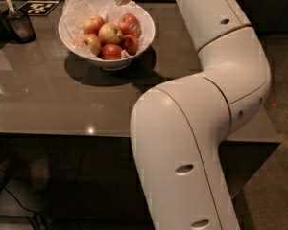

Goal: Pick apple from white bowl

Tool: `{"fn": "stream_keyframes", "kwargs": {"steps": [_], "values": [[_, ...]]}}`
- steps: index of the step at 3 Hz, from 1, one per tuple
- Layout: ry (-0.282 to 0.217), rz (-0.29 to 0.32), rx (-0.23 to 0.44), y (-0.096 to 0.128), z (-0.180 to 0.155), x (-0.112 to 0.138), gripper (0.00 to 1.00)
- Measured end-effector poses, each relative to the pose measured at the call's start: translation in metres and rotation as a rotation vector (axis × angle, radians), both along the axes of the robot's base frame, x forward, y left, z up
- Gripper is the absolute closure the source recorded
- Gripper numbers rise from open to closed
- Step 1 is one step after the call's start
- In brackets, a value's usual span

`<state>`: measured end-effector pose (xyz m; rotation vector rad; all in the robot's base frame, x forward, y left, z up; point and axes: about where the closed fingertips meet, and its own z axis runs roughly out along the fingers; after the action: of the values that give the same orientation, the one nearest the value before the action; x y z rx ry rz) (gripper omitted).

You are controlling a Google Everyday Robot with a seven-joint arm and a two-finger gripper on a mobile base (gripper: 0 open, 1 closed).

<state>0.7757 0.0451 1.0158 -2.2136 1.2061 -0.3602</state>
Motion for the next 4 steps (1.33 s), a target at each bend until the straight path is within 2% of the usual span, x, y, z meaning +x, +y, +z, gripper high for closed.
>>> {"fn": "stream_keyframes", "kwargs": {"steps": [2, 3, 4], "values": [[0.0, 0.0, 0.0, 0.0, 0.0, 0.0, 0.11], [0.0, 0.0, 0.0, 0.0, 0.0, 0.0, 0.0], [0.0, 0.0, 0.0, 0.0, 0.0, 0.0, 0.0]]}}
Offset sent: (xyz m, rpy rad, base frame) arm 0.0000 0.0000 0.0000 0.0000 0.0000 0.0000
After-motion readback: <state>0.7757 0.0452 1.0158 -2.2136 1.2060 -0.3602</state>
